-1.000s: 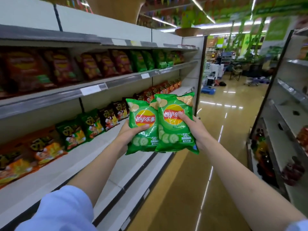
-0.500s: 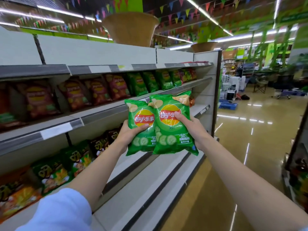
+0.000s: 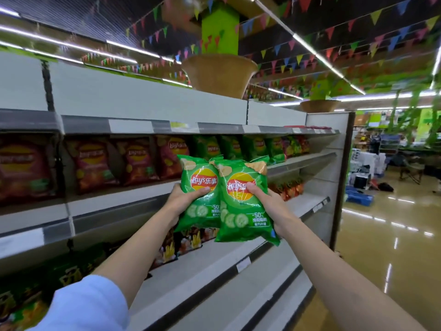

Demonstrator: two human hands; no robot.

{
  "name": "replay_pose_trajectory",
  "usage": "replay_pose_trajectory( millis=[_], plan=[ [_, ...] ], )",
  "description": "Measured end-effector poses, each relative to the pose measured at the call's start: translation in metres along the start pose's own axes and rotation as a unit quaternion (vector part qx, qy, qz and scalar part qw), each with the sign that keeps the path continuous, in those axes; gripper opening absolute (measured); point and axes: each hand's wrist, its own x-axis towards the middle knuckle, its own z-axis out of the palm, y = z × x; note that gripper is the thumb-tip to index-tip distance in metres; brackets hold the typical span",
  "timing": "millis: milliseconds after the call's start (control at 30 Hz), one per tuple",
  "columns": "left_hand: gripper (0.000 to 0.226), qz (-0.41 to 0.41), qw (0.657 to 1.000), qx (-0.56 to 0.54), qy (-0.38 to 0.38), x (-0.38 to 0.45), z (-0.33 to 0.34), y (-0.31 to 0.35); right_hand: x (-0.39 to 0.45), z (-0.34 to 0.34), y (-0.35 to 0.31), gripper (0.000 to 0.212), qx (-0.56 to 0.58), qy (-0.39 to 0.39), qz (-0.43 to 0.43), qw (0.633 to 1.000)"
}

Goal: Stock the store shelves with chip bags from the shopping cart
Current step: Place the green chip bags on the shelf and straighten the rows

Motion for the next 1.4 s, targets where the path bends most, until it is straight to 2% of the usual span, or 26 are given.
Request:
replay_pose_trajectory(
  millis=[100, 233, 400, 600, 733, 900, 1000, 1133, 1200, 1233, 1267, 1300, 1333, 1400],
  plan=[
    [0.064, -0.005, 1.000, 0.010, 0.000, 0.030, 0.018, -0.006, 0.032, -0.020, 0.007, 0.043, 0.014, -0.005, 0.011, 1.000],
    [0.073, 0.002, 1.000, 0.028, 0.014, 0.065, 0.046, -0.016, 0.077, -0.053, 0.013, 0.039, 0.026, -0.012, 0.012, 1.000],
    [0.061, 0.009, 0.998, 0.026, 0.063, 0.103, 0.081, -0.017, 0.138, -0.093, 0.020, 0.036, 0.046, -0.045, 0.014, 0.998],
    [0.065, 0.017, 0.989, 0.036, 0.143, 0.142, 0.112, -0.016, 0.212, -0.133, 0.023, 0.037, 0.057, -0.103, 0.023, 0.993],
    [0.035, 0.020, 0.981, 0.039, 0.190, 0.161, 0.134, -0.015, 0.261, -0.152, 0.023, 0.034, 0.058, -0.156, 0.033, 0.985],
    [0.034, 0.014, 0.972, 0.067, 0.227, 0.184, 0.144, -0.015, 0.313, -0.153, 0.027, 0.052, 0.051, -0.186, 0.059, 0.979],
    [0.048, 0.017, 0.965, 0.083, 0.247, 0.202, 0.141, -0.008, 0.345, -0.147, 0.023, 0.076, 0.043, -0.197, 0.054, 0.978],
    [0.114, 0.017, 0.952, 0.089, 0.293, 0.231, 0.130, -0.007, 0.383, -0.142, 0.014, 0.068, 0.045, -0.208, 0.041, 0.976],
    [0.122, 0.018, 0.944, 0.083, 0.320, 0.238, 0.130, -0.008, 0.402, -0.140, 0.013, 0.096, 0.037, -0.190, 0.041, 0.980],
    [0.111, 0.019, 0.941, 0.071, 0.330, 0.242, 0.133, -0.009, 0.409, -0.141, 0.013, 0.107, 0.034, -0.188, 0.042, 0.981],
    [0.092, 0.016, 0.940, 0.068, 0.333, 0.247, 0.136, -0.009, 0.417, -0.141, 0.014, 0.107, 0.031, -0.189, 0.042, 0.981],
    [0.075, 0.007, 0.940, 0.070, 0.335, 0.253, 0.136, -0.010, 0.422, -0.141, 0.014, 0.096, 0.028, -0.190, 0.037, 0.981],
    [0.067, -0.001, 0.938, 0.076, 0.339, 0.260, 0.136, -0.012, 0.427, -0.142, 0.014, 0.077, 0.029, -0.191, 0.040, 0.980],
    [0.084, -0.018, 0.933, 0.087, 0.350, 0.269, 0.138, -0.014, 0.443, -0.143, 0.016, 0.050, 0.051, -0.191, 0.054, 0.979]
  ],
)
